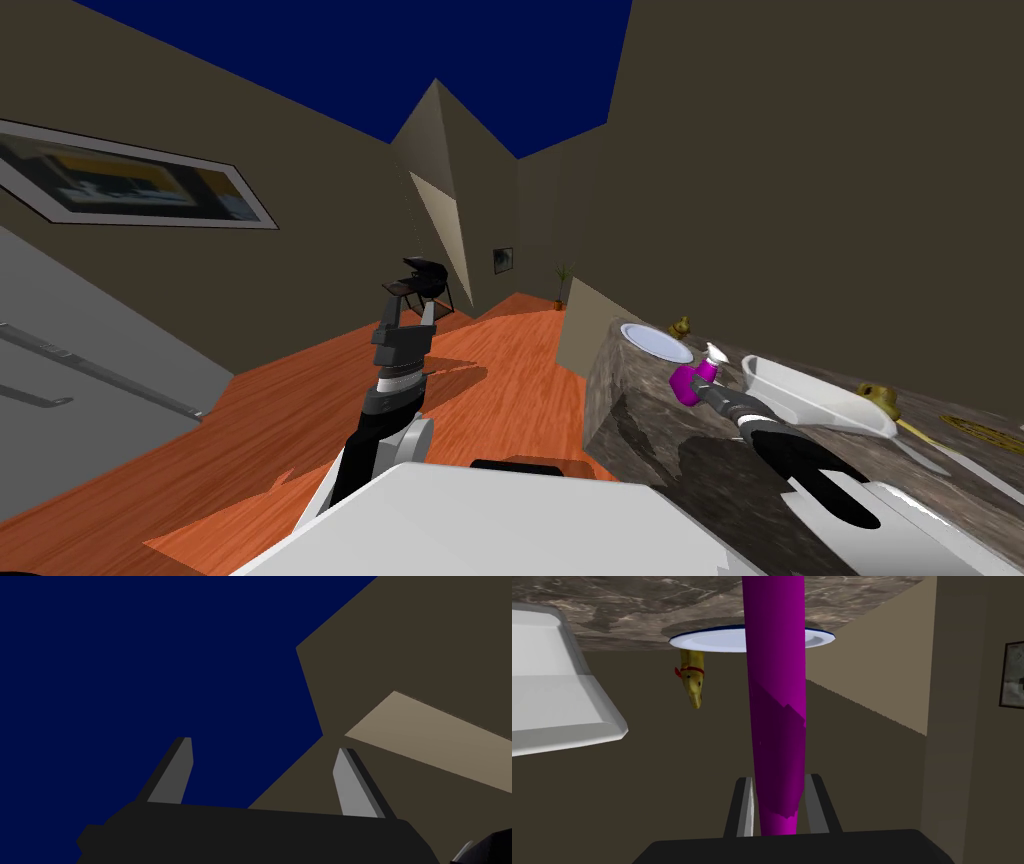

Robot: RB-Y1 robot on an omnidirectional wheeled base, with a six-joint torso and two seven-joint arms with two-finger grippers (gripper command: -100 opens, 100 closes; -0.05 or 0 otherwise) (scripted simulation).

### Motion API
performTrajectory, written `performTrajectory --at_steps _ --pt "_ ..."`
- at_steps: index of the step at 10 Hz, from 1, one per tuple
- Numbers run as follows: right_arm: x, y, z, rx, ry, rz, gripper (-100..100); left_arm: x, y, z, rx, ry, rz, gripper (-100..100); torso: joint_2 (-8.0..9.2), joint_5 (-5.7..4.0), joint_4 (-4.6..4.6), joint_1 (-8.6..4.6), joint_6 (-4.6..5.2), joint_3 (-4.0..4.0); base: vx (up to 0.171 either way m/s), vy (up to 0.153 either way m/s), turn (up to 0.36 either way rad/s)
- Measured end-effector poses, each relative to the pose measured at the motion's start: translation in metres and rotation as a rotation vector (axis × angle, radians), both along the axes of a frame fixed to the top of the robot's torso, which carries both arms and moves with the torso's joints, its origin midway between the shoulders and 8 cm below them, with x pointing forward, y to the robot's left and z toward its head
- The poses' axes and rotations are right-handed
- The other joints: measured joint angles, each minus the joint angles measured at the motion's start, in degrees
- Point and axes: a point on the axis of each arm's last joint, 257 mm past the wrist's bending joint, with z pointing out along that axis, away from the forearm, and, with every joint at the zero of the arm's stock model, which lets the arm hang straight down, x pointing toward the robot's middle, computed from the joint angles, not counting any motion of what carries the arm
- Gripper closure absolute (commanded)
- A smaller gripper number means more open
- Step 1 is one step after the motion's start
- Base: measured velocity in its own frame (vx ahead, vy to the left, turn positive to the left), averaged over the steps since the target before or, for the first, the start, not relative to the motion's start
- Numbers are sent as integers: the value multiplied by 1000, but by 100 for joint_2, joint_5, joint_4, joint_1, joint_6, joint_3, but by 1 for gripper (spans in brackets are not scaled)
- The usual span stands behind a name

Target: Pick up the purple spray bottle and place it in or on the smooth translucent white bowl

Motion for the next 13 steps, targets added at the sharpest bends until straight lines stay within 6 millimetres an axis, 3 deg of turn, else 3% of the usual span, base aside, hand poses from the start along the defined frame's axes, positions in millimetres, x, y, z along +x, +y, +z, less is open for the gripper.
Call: performTrajectory --at_steps 8,13 --pt "19 19 47 -11 -7 78 100 0 0 0 0 0 0 0 -41 2 -6 -8 -6 -22 -86 -54 -4" --pt "20 5 85 -19 -6 55 100 0 0 0 0 0 0 0 -93 -8 -18 -48 -3 -52 38 -137 -39"
